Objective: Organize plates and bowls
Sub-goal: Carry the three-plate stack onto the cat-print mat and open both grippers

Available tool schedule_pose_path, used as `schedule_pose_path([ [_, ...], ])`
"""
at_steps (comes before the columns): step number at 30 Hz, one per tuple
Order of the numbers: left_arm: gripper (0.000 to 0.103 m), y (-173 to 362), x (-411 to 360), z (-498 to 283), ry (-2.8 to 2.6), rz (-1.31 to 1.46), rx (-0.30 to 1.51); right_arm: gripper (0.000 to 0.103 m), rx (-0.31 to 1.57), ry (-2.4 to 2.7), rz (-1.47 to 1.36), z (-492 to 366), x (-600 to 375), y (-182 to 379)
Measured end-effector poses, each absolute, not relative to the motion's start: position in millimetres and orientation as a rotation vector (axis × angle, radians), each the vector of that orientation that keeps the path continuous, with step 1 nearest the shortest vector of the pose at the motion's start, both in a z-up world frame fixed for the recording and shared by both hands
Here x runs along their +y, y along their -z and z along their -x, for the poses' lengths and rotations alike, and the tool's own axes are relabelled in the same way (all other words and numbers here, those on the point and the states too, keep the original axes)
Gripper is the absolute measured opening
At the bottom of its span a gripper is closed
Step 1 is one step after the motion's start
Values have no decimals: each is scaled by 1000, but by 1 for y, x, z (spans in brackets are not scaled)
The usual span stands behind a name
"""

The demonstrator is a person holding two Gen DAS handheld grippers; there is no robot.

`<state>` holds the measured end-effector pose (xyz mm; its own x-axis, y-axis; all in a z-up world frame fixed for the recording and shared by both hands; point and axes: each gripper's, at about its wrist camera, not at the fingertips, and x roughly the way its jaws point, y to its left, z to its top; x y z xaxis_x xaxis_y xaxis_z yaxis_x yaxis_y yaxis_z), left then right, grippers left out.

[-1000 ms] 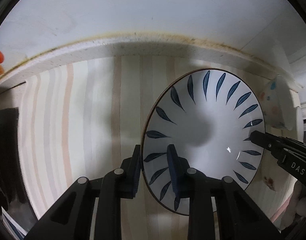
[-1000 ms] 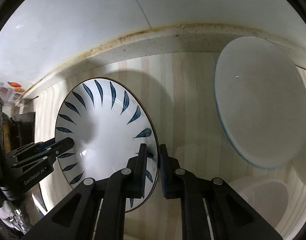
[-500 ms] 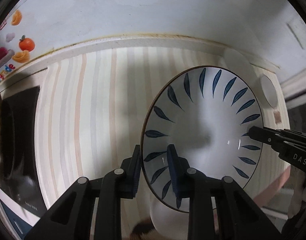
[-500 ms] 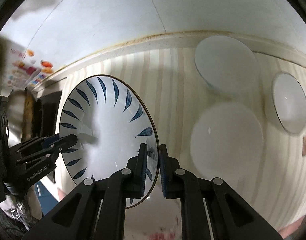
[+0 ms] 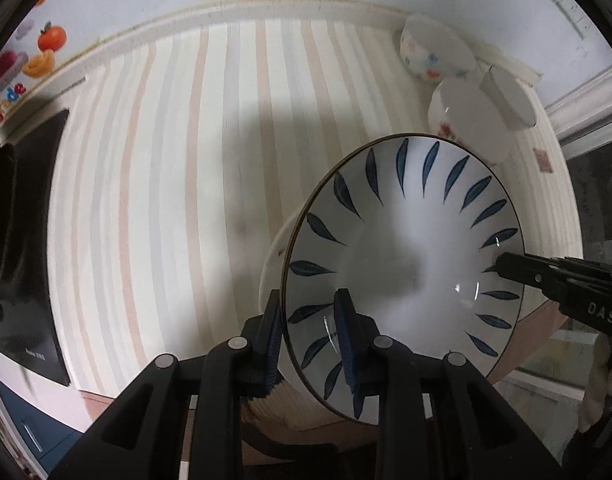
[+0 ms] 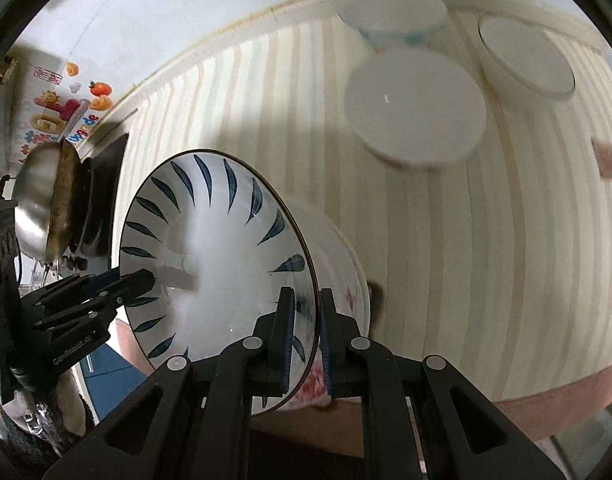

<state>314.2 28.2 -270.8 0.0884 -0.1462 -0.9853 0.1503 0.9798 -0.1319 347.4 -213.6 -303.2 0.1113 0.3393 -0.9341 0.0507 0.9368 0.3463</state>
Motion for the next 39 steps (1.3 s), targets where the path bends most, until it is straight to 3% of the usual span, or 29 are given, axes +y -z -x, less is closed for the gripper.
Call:
schedule_pose_path([
  [16, 23, 312, 17, -314, 162, -47, 1512, 14, 1514, -218, -358, -339, -200, 372],
  [26, 24, 322, 3, -320, 131, -40, 1527, 14, 1526, -240, -377, -343, -204, 378],
  [33, 24, 325, 5, -320, 123, -3, 1547, 21, 1553, -255, -411, -347, -208, 379],
  [39, 24, 325, 11, -316, 103, -1, 1537, 21, 1561, -252, -401, -347, -211, 374],
])
